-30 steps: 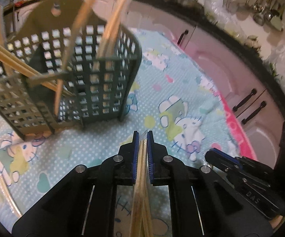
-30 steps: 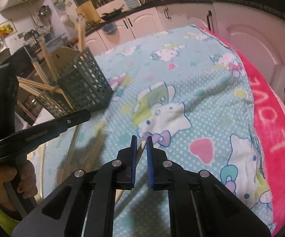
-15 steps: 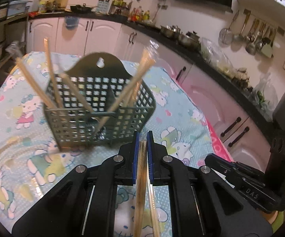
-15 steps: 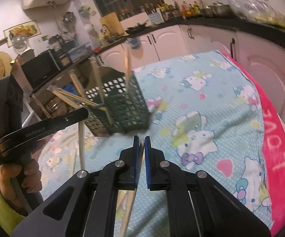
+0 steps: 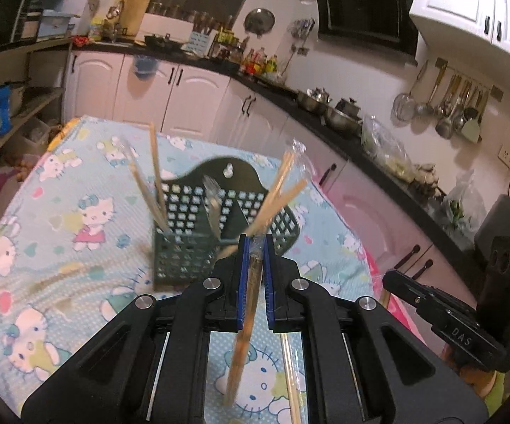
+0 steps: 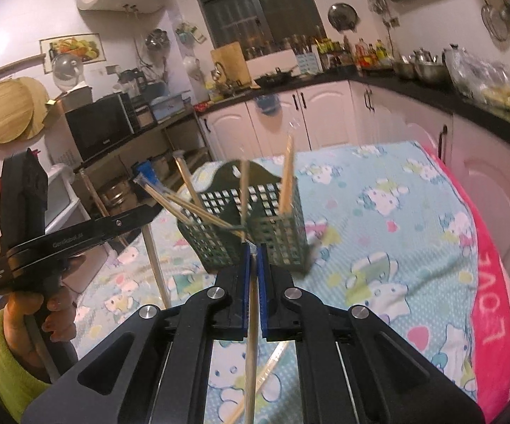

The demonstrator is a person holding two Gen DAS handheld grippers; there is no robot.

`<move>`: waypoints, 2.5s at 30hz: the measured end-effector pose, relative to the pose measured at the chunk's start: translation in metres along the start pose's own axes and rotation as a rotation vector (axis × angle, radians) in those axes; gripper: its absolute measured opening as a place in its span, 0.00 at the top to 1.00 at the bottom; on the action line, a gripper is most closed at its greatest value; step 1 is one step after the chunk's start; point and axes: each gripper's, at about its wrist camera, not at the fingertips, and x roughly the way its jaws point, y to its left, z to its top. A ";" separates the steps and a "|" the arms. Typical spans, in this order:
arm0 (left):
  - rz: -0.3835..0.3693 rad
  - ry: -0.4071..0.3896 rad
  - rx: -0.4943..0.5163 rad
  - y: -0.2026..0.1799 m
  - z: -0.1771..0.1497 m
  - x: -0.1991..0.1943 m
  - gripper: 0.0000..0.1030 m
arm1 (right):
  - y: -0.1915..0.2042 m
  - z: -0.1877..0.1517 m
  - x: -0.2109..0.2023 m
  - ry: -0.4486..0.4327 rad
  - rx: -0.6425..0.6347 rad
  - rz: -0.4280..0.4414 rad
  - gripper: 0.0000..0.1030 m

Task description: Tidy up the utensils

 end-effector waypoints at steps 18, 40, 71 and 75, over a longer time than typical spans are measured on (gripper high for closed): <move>0.032 -0.166 0.036 0.007 0.062 -0.051 0.97 | 0.033 0.084 -0.016 -0.252 -0.137 -0.033 0.96; 0.090 -0.318 0.060 0.003 0.133 -0.034 0.97 | 0.000 0.165 0.028 -0.417 -0.134 -0.110 0.96; 0.140 -0.184 -0.016 0.042 0.087 0.060 0.97 | -0.032 0.118 0.119 -0.415 -0.070 -0.101 0.96; 0.152 -0.166 -0.003 0.042 0.082 0.066 0.97 | -0.036 0.108 0.125 -0.387 -0.053 -0.097 0.96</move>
